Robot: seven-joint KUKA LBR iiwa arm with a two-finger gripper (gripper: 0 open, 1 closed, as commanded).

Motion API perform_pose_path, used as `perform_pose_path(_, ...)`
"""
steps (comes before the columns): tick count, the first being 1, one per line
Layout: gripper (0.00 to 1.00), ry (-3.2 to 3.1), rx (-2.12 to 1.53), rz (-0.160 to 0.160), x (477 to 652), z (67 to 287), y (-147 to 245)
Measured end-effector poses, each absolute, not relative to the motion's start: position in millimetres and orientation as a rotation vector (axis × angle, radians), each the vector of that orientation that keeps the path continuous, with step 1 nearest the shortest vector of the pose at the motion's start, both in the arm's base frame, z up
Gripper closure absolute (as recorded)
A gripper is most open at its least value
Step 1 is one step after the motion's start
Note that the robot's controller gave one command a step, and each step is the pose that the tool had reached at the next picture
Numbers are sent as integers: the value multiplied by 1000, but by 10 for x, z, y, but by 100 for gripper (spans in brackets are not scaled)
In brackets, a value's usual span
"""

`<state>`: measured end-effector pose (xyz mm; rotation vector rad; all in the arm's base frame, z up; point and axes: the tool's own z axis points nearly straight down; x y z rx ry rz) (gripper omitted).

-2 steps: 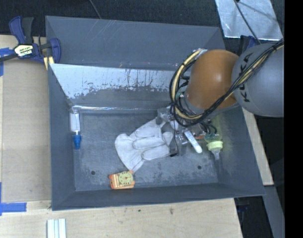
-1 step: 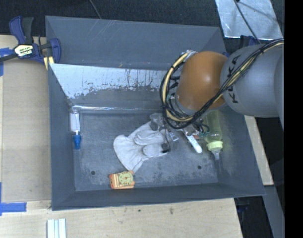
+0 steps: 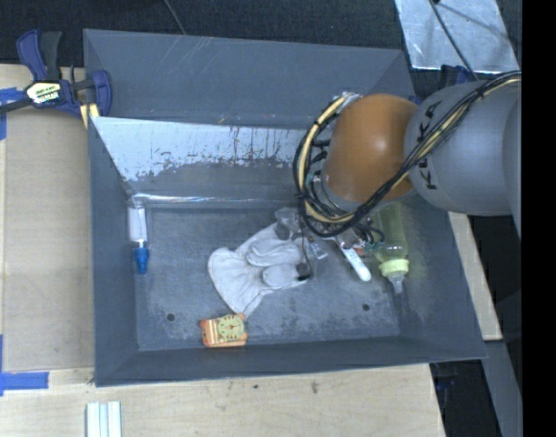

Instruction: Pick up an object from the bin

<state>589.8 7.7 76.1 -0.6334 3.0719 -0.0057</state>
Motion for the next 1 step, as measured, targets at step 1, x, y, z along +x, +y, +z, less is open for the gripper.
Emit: perform_pose_path(1,100,3069,-656,0,5977,2045,-84)
